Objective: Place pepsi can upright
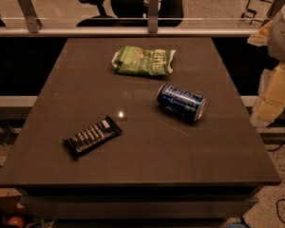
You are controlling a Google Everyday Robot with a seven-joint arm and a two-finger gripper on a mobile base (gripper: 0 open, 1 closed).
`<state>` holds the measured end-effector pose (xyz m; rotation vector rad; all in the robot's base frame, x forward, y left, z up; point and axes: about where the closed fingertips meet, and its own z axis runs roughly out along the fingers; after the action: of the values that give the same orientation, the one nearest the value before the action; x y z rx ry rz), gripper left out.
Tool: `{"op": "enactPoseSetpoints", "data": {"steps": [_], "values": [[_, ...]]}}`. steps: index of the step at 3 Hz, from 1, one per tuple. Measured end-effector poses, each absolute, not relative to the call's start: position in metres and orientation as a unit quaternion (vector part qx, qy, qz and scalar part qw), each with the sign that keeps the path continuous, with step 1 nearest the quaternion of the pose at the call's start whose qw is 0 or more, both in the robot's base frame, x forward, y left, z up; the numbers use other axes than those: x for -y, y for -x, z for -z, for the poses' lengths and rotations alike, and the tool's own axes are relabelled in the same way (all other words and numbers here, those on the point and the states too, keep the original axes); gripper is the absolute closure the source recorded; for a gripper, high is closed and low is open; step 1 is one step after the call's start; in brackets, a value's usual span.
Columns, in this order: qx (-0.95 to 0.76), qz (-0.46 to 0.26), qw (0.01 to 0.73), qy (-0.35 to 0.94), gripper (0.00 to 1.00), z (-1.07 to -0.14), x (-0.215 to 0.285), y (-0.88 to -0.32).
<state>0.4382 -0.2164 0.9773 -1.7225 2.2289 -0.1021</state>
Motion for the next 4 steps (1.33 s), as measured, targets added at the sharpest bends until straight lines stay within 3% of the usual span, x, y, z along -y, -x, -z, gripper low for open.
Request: {"op": "enactPoseSetpoints", "data": {"steps": [4], "values": [[-0.809,0.009,0.184,0.558,0.0,-1.008,0.199,-0.456]]}}
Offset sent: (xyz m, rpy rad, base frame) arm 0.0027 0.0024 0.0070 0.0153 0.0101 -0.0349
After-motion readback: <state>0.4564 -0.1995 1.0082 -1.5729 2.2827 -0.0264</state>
